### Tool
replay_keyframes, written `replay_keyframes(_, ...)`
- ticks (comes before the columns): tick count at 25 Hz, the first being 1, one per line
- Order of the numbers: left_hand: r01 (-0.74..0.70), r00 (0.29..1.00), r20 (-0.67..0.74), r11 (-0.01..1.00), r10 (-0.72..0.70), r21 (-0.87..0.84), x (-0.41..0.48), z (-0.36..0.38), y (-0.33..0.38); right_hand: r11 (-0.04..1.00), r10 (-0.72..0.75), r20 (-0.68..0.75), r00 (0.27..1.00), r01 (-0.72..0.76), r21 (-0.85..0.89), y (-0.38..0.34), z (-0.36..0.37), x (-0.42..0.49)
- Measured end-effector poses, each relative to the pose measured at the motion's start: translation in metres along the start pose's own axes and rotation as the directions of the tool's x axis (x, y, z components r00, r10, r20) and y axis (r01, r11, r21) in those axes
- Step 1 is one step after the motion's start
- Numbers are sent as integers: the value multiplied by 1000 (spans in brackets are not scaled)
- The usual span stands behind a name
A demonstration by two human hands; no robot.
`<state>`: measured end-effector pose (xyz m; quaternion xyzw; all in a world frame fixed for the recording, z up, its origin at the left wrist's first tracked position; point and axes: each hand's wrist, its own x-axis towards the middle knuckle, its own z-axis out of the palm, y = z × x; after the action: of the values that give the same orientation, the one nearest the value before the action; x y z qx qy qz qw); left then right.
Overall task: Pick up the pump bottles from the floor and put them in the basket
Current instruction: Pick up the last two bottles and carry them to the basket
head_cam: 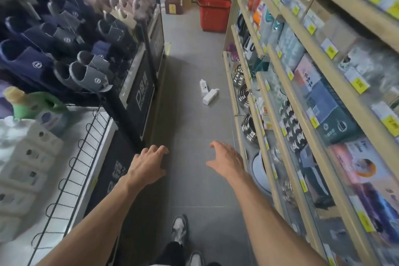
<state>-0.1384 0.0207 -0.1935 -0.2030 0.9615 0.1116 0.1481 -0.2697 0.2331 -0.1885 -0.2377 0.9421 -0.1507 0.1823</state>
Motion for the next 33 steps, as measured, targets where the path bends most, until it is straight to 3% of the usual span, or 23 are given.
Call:
replay_keyframes(14, -138, 990, -15, 990, 138, 11, 266, -101, -26, 997, 73, -44, 996, -74, -11, -22, -74, 234)
replay_keyframes(33, -148, 989, 33, 987, 146, 57, 620, -225, -4, 994, 102, -26, 994, -101, 29, 1, -171, 592)
